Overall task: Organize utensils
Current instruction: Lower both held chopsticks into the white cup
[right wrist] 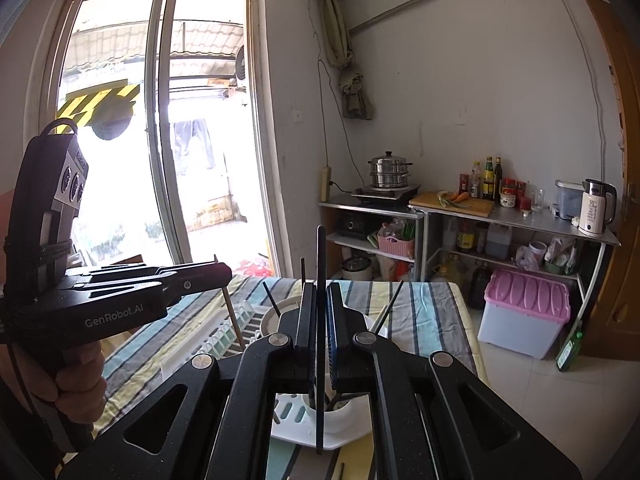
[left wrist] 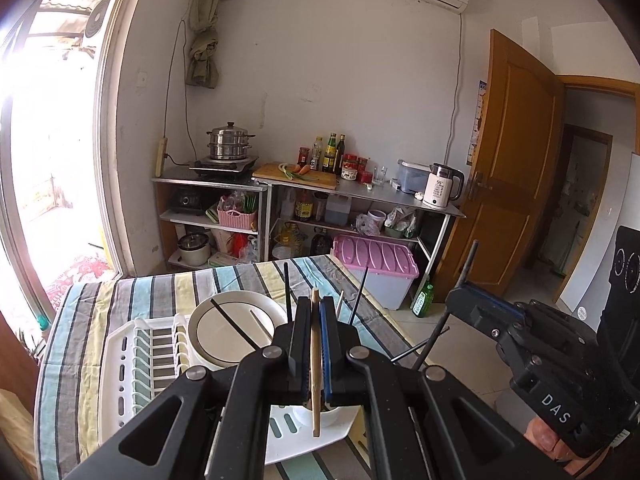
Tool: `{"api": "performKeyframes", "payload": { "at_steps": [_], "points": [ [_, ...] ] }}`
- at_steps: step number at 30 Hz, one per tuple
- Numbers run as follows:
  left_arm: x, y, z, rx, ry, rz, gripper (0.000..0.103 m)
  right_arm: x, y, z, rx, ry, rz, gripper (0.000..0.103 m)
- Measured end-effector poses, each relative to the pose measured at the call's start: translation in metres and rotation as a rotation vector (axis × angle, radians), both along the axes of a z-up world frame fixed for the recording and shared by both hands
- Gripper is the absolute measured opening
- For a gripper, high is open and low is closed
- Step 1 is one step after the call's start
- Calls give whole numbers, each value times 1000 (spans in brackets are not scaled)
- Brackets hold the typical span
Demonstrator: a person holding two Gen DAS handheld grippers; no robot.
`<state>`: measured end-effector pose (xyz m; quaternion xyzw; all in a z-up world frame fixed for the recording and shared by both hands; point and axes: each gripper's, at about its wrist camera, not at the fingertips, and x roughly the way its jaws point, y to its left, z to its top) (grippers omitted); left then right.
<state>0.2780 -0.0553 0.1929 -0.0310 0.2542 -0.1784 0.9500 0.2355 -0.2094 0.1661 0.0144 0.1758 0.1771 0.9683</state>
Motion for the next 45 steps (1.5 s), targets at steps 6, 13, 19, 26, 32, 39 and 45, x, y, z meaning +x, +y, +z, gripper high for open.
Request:
{"api": "performKeyframes", "payload": {
  "at_steps": [6, 13, 19, 26, 32, 39, 45],
  "points": [
    [28, 1, 2, -22, 1, 8, 4, 20, 0, 4, 14, -16, -8, 4],
    [54, -1, -10, -42, 19, 3, 4, 39, 1, 0, 27, -20, -18, 4],
    [67, 3, -32, -59, 51, 7, 4, 52, 3, -14, 16, 0, -26, 4],
    [73, 5, -65, -49, 106, 8, 4, 60, 0, -37, 6, 60, -35, 4],
    [72, 8, -83, -38, 129, 9, 4, 63, -1, -49, -9, 94, -41, 4],
    [69, 13, -88, -35, 135, 21, 5, 65, -10, -57, -8, 122, -67, 5],
    [62, 22, -90, -45, 146, 39, 5, 60, -14, -55, -7, 139, -73, 5]
  ]
}}
